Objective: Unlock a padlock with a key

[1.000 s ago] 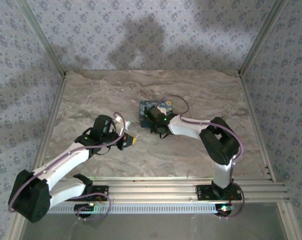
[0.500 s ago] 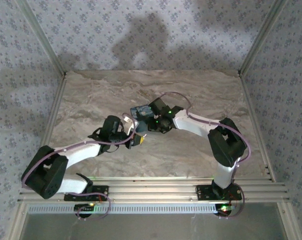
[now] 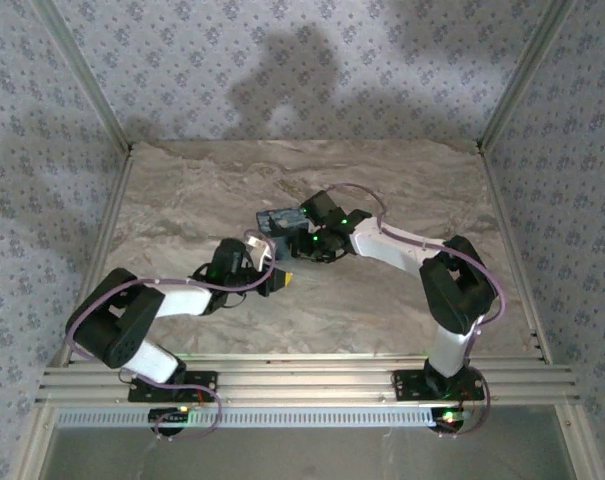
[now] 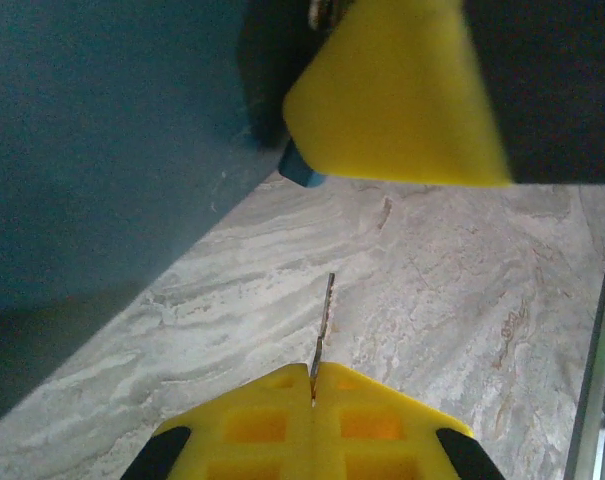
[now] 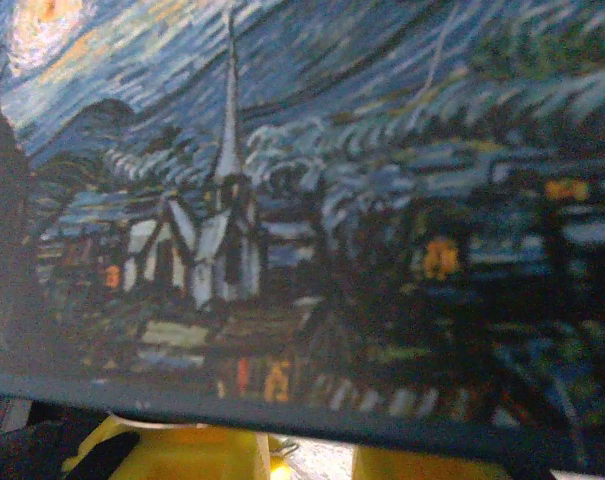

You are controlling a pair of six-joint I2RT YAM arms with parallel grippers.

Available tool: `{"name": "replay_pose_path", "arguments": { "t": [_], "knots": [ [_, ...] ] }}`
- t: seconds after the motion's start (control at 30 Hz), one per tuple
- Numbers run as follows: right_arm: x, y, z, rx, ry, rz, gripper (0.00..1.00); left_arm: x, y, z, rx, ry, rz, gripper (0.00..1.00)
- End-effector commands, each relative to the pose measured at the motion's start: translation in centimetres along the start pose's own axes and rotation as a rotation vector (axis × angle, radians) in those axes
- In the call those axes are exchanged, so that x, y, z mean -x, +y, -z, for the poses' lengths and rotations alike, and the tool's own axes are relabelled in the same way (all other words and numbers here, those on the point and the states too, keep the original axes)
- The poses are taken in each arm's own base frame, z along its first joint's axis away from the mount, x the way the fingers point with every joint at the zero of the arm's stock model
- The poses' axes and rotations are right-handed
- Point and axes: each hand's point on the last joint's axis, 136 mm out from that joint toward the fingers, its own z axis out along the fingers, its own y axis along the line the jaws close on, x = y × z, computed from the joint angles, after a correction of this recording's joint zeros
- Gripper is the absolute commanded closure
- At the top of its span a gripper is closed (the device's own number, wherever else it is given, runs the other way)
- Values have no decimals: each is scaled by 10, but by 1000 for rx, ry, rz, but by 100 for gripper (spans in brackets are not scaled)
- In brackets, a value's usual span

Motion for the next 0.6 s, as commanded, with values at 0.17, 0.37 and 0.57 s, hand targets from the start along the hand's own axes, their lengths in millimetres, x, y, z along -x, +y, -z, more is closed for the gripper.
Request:
{"name": "replay_pose_path", "arguments": {
  "t": [0.17, 0.37, 0.57],
  "knots": [
    [5, 23, 18, 81, -38, -3, 99, 34, -7, -9, -14, -81, -47, 100],
    [2, 19, 17, 74, -34, -15, 100, 41, -9, -10, -26, -94, -61, 100],
    [2, 19, 19, 84, -25, -11, 100, 43, -4, -8, -17, -111, -68, 100]
  ]
}}
